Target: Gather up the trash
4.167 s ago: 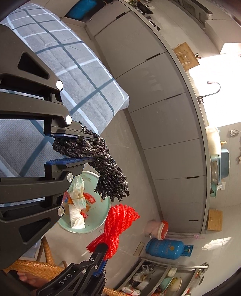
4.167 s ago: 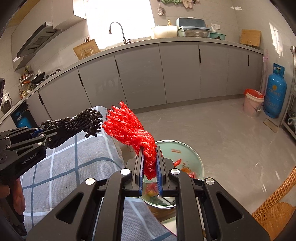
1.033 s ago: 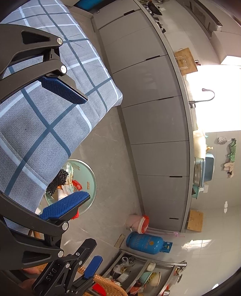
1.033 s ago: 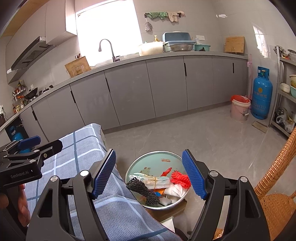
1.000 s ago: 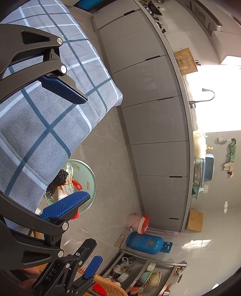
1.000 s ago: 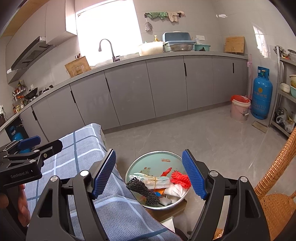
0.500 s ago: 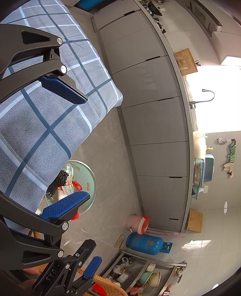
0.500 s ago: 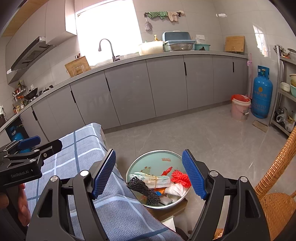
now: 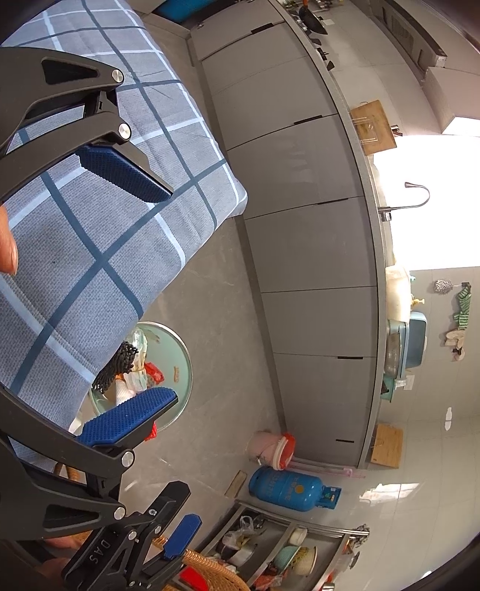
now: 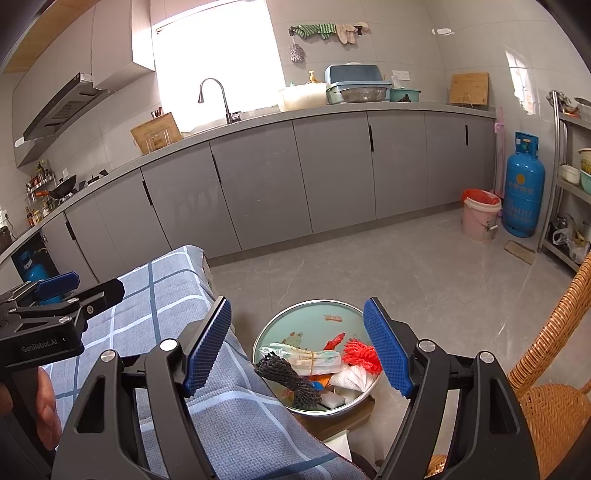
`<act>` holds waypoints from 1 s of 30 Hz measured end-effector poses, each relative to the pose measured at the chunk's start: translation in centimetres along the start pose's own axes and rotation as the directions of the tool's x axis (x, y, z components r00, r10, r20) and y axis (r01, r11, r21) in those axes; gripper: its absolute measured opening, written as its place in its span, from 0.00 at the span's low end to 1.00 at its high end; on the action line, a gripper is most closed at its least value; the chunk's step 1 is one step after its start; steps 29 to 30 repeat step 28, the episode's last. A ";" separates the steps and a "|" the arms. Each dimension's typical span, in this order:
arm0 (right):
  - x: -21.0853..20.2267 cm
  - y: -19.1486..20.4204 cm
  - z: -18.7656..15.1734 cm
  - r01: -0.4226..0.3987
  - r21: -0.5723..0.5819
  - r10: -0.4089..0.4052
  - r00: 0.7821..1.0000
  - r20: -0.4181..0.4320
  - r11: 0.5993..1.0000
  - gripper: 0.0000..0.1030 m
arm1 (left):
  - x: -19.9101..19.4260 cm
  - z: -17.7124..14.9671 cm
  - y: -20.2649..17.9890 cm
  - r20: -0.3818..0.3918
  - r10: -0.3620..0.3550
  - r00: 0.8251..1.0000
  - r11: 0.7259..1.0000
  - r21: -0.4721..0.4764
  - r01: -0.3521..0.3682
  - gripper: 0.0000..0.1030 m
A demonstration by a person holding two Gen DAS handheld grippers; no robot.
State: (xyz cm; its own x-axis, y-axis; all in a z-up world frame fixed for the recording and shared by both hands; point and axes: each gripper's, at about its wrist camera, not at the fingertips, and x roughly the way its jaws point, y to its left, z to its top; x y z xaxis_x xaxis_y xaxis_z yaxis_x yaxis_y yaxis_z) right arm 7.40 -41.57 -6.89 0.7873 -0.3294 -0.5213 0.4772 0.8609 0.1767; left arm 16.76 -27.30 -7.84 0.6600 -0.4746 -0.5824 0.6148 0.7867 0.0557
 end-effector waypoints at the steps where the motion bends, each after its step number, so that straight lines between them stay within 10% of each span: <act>1: 0.0 0.0 0.0 0.000 0.000 0.000 1.000 0.000 1.000 0.72 | 0.0 0.0 0.0 0.001 0.003 1.000 1.000 0.002 -0.003 0.96; 30: -0.3 -0.1 -0.2 0.002 0.001 -0.002 1.000 0.002 1.000 0.74 | 0.2 -0.6 0.0 -0.014 0.019 1.000 1.000 0.013 -0.019 0.96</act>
